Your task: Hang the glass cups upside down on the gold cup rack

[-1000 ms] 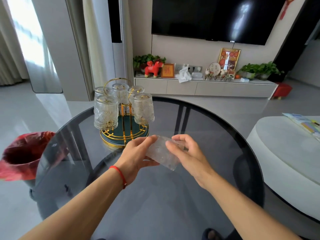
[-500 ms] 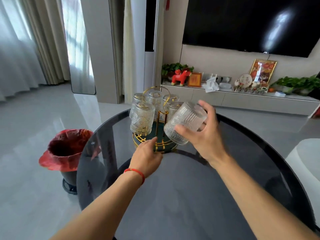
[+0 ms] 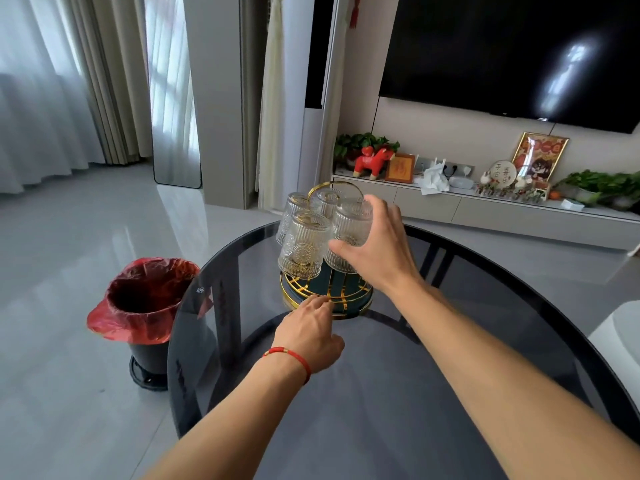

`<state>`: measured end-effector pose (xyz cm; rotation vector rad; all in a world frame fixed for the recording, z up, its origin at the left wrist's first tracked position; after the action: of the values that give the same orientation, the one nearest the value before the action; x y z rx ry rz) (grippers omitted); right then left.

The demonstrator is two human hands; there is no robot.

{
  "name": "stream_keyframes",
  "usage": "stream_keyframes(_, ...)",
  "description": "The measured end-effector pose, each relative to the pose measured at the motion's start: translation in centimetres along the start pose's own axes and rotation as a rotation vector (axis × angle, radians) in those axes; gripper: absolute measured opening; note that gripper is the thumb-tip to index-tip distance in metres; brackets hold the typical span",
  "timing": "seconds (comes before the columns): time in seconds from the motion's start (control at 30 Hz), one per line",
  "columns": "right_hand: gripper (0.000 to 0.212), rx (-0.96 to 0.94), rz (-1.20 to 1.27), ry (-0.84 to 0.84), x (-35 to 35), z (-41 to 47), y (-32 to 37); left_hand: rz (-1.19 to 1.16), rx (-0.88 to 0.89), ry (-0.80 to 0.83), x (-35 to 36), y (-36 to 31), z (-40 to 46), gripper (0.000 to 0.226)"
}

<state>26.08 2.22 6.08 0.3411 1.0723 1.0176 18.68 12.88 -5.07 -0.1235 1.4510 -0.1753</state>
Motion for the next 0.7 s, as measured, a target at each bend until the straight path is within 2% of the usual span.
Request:
stream_keyframes(0.2,0.103,-0.033,-0.199,-0.001,1.8,-0.6,-0.8,0.013,0.008,-0.01,-0.1,0.0,0.1,0.053)
stream_keyframes(0.4,0.08,-0.104,-0.221,-0.056,2.8,-2.3,-0.9,0.017,0.007,-0.015,-0.1,0.0,0.3,0.051)
stream_keyframes(0.53,0.068,-0.19,-0.35,-0.074,2.8,-3.3,-0.9,0.036,0.012,-0.023,-0.1,0.1,0.2,0.051)
stream_keyframes(0.7,0.076,-0.192,-0.34,0.013,2.1,-4.0,-1.5,0.012,0.014,-0.019,0.2,-0.2,-0.3,0.048)
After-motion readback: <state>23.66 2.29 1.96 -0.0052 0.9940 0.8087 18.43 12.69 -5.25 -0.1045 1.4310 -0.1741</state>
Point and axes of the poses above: each hand's wrist, its own z-axis towards the middle knuckle, its own x-axis out of the palm, y = z × x, the point moved 4 cm from there along z, towards the middle knuckle, and after that the axes turned 13 degrees about z, right-handed, at the moved point
